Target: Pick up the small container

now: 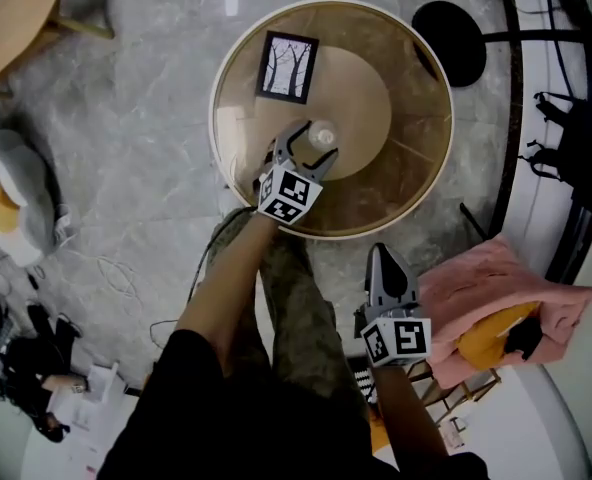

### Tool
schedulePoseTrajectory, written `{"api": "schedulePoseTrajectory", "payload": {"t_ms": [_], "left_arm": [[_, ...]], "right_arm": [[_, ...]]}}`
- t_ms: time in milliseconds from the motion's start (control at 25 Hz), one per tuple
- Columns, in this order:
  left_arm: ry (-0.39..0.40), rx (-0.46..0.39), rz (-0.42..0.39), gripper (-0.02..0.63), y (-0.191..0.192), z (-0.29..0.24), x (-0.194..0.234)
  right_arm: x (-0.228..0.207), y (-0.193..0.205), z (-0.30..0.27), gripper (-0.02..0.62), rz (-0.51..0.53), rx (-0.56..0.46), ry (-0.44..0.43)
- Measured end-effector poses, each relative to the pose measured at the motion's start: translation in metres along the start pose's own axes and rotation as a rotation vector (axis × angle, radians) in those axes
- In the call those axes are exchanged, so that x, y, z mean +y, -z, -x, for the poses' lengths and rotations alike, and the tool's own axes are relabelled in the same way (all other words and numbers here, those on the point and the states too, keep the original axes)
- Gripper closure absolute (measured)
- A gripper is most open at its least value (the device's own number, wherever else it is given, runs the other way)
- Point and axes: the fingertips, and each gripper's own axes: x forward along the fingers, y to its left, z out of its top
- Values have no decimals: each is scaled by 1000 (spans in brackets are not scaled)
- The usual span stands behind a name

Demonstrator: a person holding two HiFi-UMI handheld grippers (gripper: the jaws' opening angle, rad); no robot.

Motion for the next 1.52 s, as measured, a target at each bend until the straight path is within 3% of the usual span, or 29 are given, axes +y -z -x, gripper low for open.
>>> {"api": "schedulePoseTrajectory", "payload": {"t_ms": [360,640,920,1520], "left_arm": [[-24,-36,-33,275,3,-19,0],[-53,-16,-73,265,5,-34,0],[-80,-30,-69,264,0,-43,1],[-37,-52,-82,261,-6,-21,-7]], "right_arm": [[-21,24,-5,574,-19,34,14],[-31,30,-7,574,-42,31,29],[-41,40,-1,574,-59,29,46],[-46,41,2,574,-66,1,89]]}}
